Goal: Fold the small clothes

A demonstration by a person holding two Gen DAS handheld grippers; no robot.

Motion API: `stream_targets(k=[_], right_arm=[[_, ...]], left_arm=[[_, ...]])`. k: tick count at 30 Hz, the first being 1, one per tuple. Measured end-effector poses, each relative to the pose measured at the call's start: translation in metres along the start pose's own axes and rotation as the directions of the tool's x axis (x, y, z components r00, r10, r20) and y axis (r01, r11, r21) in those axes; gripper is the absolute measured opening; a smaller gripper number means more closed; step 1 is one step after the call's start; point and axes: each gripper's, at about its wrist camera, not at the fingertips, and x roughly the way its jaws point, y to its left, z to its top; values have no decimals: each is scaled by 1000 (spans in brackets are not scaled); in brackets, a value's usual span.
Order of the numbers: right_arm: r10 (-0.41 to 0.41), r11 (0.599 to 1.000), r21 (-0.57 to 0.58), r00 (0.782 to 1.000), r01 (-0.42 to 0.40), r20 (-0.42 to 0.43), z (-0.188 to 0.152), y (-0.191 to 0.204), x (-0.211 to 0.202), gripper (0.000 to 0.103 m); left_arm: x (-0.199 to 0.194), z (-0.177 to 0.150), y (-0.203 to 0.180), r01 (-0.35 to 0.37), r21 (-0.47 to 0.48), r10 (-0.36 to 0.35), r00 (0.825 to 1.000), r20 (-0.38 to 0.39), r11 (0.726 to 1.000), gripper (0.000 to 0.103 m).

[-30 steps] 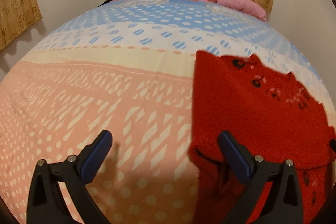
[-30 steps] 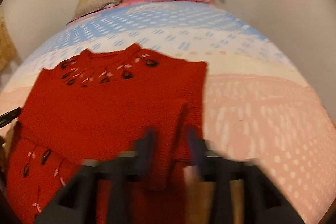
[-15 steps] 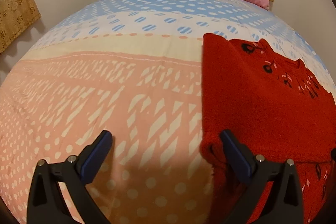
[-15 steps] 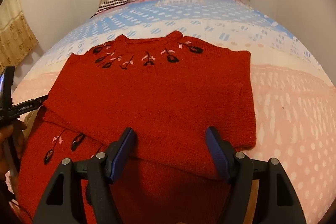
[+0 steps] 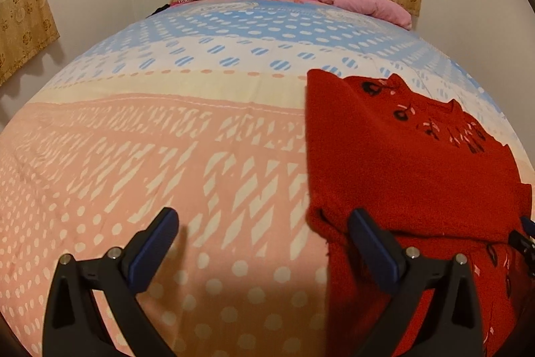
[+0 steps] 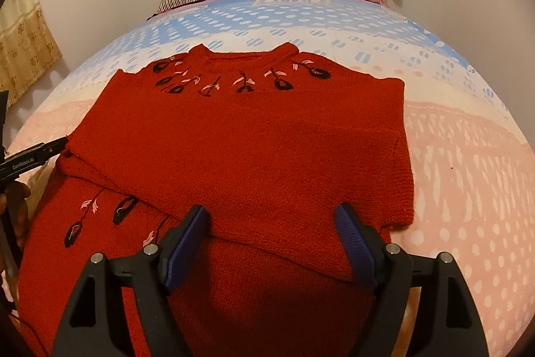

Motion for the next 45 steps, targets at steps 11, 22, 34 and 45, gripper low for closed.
stream_targets(k=[11, 22, 34, 45], right_arm=[[98, 990, 91, 993, -104, 66, -3, -15, -18, 80], [90, 990, 101, 990, -101, 105, -11, -16, -36, 80], [91, 993, 75, 993, -97, 79, -36, -12, -61, 80], [112, 994, 8, 993, -112, 29, -70, 6, -85, 80]], left_arm=[[-23, -14, -8, 48, 53, -49, 999, 22, 997, 103], [-50, -26, -19, 100, 69, -102, 994, 25, 993, 103], [-104, -58, -19, 198, 117, -203, 979, 31, 973, 103], [-129, -107, -1, 238, 130, -234, 971, -41, 963, 103]])
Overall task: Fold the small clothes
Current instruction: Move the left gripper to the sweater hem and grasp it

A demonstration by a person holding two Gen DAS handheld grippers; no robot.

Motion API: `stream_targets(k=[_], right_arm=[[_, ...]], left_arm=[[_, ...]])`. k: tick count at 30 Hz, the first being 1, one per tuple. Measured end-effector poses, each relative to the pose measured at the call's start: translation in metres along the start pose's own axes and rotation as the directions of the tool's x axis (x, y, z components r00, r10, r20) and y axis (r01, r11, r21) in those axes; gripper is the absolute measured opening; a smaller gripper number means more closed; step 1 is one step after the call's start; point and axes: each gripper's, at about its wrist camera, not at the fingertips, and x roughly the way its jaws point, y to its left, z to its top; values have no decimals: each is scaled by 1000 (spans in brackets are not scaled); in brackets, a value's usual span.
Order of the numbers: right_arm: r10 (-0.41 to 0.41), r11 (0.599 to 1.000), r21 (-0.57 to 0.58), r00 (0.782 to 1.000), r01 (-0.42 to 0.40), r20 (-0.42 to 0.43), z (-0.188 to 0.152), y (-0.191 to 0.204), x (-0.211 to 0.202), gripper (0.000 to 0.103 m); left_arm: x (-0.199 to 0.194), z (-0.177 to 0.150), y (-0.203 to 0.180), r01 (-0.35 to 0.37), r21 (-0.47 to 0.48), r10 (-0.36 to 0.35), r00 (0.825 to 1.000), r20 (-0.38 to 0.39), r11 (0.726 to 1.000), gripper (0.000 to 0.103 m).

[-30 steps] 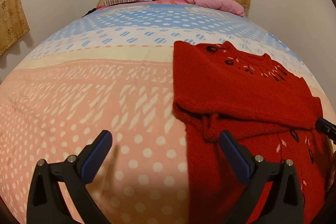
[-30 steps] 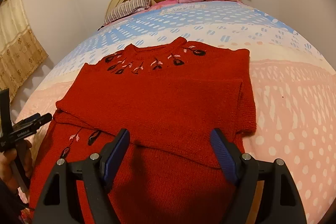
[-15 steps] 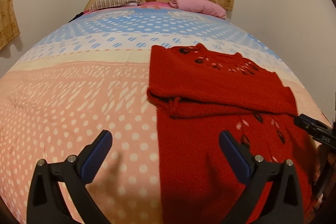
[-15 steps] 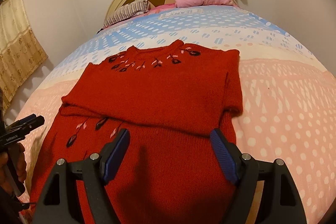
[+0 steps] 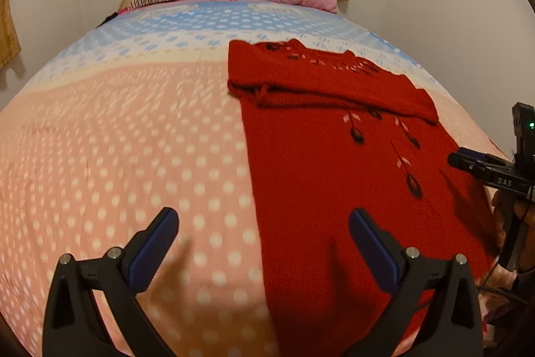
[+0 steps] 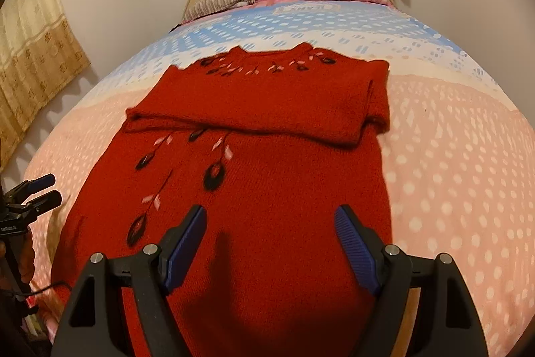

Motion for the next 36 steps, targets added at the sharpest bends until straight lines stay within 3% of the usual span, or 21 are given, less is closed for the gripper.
stream_targets(k=[13, 17, 22, 24, 33, 34, 36], right_arm=[[4, 1000, -8, 1000, -4, -19, -34, 12, -18, 80], [2, 1000, -15, 1000, -3, -23, -44, 16, -25, 80], [-7, 1000, -16, 1000, 7, -17, -55, 16, -35, 80], [-8, 1000, -9, 1000, 8, -12, -58, 15, -39, 80], [-5, 1000, 11, 1000, 5, -2, -71, 9, -46, 80], [-6, 1000, 12, 1000, 6, -1, -71, 9, -47, 80], [-4, 1000, 11, 1000, 4, -1, -71, 9, -49, 80]], left_arm=[[-18, -46, -3, 85, -61, -89, 994, -66, 995, 101], [-15, -57, -3, 130, -105, -141, 984, -106, 986, 83], [-19, -62, -5, 143, -121, -156, 982, -107, 982, 74], [-21, -65, -2, 153, -154, -171, 979, -112, 976, 64], [-23, -73, -12, 144, -137, -163, 977, -137, 980, 62], [-23, -73, -12, 142, -143, -162, 977, -141, 980, 57], [-24, -74, -13, 153, -152, -176, 973, -151, 976, 29]])
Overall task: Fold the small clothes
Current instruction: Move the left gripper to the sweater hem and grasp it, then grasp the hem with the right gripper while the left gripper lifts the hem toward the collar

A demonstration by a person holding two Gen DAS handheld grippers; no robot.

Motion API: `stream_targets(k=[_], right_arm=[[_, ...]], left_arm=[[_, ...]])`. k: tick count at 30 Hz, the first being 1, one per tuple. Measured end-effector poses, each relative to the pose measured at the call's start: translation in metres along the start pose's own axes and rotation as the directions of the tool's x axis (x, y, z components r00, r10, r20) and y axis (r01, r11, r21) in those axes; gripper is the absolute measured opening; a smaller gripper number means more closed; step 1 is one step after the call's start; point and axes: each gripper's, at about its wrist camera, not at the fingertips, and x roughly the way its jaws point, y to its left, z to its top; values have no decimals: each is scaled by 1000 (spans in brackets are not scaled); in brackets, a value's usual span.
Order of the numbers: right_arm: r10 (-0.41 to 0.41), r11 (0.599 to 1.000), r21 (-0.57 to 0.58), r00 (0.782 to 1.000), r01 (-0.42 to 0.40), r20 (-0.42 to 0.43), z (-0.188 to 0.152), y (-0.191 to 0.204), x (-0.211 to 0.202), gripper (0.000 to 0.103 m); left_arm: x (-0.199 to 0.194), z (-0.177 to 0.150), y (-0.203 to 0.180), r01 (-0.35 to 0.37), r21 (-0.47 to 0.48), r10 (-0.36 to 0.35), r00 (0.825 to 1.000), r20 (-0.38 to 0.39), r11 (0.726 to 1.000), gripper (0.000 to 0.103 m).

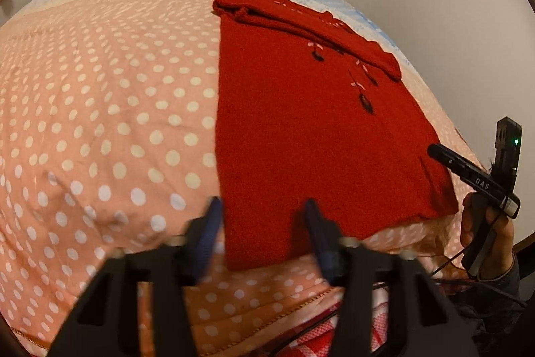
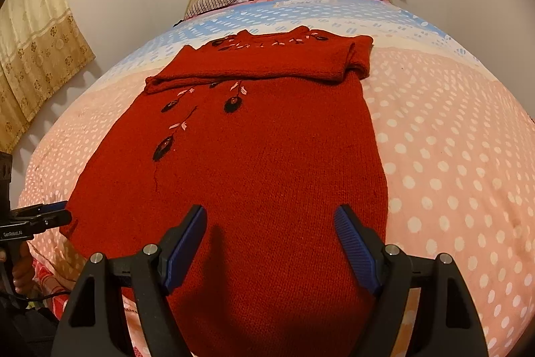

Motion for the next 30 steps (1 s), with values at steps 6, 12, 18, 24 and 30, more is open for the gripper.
stream_targets(k=[6, 12, 18, 24, 30], right_arm=[[-9, 1000, 5, 1000, 9, 8, -2, -4, -9, 80], [-38, 999, 29, 999, 38, -4, -12, -19, -23, 80], [-57, 997, 60, 998, 57, -15, -30, -38, -47, 80], [6, 993, 115, 997, 3, -75, -49, -47, -44, 75], [51, 994, 103, 993, -40, -107, -59, -41, -47, 36]], left_arm=[[4, -1, 5, 23, -21, -24, 1000, -11, 1000, 30], [3, -1, 5, 26, -33, -27, 1000, -14, 999, 30], [2, -3, 4, 33, -23, -33, 999, -7, 999, 41], [3, -3, 4, 49, -22, -49, 999, -7, 999, 46], [1, -2, 4, 51, -15, -51, 999, -15, 999, 34]])
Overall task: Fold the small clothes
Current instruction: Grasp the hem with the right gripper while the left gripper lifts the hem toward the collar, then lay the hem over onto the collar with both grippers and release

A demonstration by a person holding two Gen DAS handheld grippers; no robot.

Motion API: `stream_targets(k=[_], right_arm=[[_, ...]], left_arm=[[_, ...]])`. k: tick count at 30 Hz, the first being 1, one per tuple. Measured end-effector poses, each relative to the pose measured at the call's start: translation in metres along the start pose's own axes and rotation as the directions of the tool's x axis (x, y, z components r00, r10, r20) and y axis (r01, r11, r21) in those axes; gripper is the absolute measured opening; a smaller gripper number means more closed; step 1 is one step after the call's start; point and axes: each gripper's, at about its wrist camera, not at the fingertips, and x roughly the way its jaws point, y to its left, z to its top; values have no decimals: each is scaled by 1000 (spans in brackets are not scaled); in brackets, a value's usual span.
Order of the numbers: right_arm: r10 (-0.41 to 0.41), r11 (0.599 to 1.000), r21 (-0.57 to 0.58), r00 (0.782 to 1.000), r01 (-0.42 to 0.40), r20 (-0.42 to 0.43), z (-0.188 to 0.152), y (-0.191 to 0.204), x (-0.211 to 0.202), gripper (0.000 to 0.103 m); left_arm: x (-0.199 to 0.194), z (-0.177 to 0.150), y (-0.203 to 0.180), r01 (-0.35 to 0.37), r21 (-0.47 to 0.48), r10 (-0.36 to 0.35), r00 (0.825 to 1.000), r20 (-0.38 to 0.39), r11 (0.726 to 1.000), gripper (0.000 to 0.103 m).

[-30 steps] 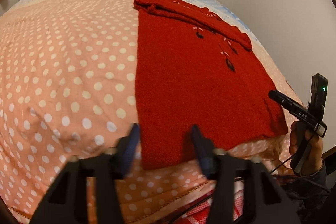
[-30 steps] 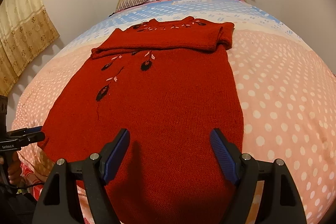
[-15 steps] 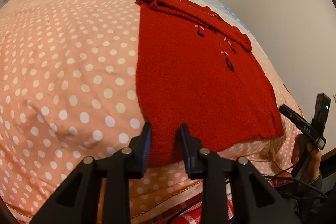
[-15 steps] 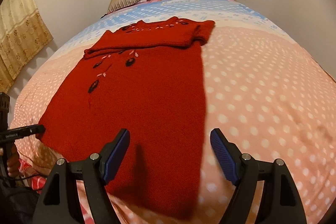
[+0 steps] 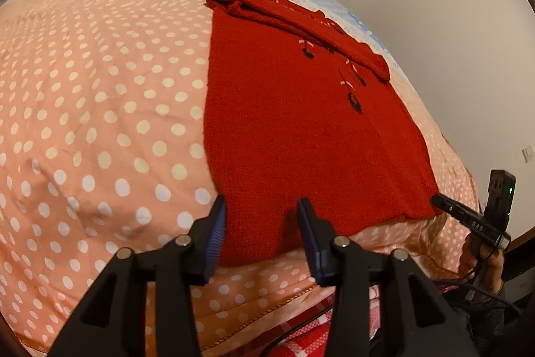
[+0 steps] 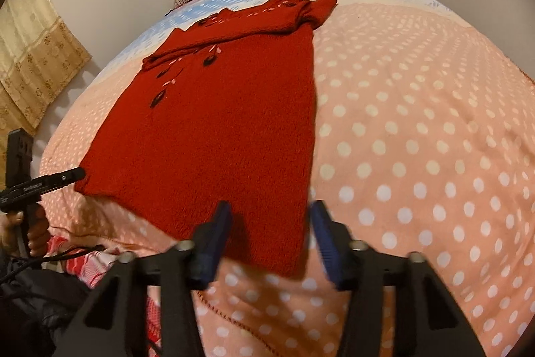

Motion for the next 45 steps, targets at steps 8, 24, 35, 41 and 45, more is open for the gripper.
stream_targets(k=[8, 24, 35, 41, 45], right_arm=[[85, 996, 13, 996, -84, -14, -7, 0, 1, 9], [240, 959, 103, 948, -265, 210, 28, -11, -36, 8], [218, 966, 56, 914, -251, 342, 101, -6, -57, 7], [211, 970, 29, 896, -241, 391, 143, -5, -65, 7], [204, 973, 17, 888, -232, 413, 168, -2, -68, 7]], left_arm=[[-19, 3, 2, 30, 3, -30, 999, 30, 1000, 9], [-35, 41, 19, 154, -43, -145, 977, 155, 987, 8], [-49, 98, 10, 158, 13, -156, 954, 255, 987, 8], [-52, 138, 7, 146, 36, -150, 940, 307, 989, 8], [-51, 162, -1, 141, 51, -150, 933, 328, 989, 8]])
